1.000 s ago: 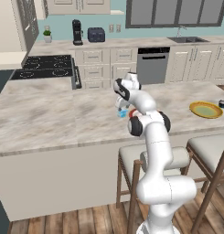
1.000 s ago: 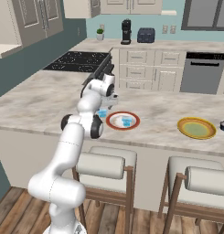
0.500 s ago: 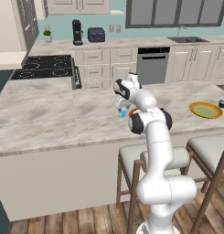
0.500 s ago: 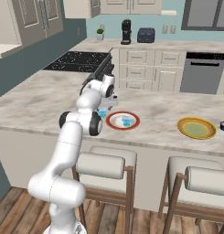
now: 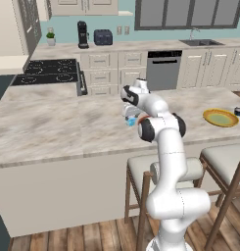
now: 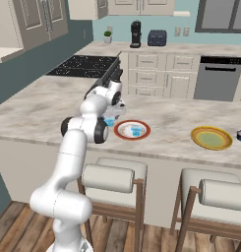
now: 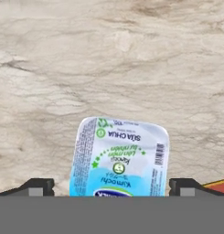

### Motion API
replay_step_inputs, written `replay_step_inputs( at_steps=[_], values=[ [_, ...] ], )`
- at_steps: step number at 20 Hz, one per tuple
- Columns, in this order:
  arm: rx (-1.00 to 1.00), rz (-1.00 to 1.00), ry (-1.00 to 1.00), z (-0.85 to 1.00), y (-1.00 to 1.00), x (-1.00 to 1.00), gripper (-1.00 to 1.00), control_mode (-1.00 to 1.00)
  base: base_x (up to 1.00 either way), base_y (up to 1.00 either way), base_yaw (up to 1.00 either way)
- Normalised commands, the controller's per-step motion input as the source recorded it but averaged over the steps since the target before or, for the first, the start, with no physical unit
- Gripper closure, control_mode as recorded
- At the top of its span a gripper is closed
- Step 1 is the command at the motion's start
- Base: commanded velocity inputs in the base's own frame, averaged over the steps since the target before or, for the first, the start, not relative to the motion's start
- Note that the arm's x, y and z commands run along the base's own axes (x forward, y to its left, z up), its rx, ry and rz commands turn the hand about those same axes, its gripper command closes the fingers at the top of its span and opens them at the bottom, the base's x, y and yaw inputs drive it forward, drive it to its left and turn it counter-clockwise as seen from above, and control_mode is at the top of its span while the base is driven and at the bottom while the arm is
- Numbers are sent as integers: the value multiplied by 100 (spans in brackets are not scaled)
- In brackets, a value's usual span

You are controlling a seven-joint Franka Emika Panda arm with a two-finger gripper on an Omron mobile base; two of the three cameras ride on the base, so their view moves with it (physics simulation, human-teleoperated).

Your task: Place two yogurt containers on each plate.

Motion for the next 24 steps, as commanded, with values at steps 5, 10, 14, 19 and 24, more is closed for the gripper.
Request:
replay_step_inputs(
  at_steps=[5,10,14,19,24],
  values=[
    [0,-3,0,-1,2,-9,-100,-100,0,0,0],
    [0,0,-4,-11,0,0,-100,-100,0,0,0],
    [0,0,-6,-12,0,0,-100,-100,0,0,0],
    [0,0,-7,-4,0,0,-100,-100,0,0,0],
    [0,0,-4,0,0,0,-100,-100,0,0,0]
  ],
)
